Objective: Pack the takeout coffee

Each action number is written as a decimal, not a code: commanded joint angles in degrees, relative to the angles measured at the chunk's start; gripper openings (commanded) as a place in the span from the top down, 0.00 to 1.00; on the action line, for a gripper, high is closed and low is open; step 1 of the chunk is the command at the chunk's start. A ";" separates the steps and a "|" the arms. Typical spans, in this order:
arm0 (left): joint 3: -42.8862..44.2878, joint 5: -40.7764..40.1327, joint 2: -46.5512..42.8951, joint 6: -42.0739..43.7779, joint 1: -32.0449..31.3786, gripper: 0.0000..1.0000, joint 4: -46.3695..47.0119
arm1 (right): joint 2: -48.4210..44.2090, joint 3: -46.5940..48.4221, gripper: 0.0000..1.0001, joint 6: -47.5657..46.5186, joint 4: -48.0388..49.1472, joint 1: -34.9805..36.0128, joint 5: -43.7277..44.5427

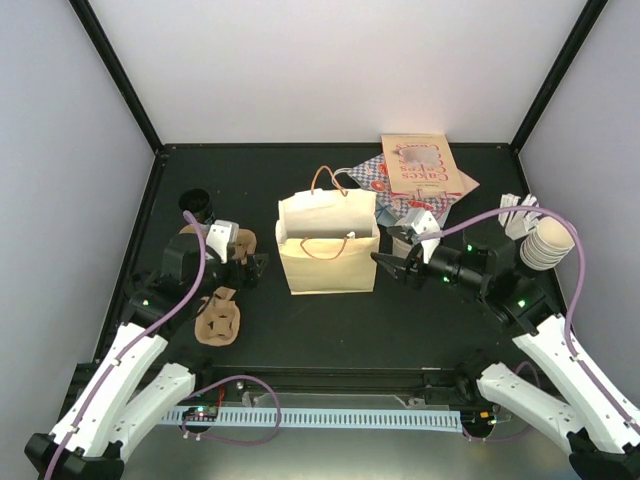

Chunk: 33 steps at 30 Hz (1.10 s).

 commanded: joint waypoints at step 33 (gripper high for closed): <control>0.25 -1.42 -3.41 4.99 0.42 0.01 0.36 | 13.44 6.33 0.57 -24.00 4.18 0.28 -7.18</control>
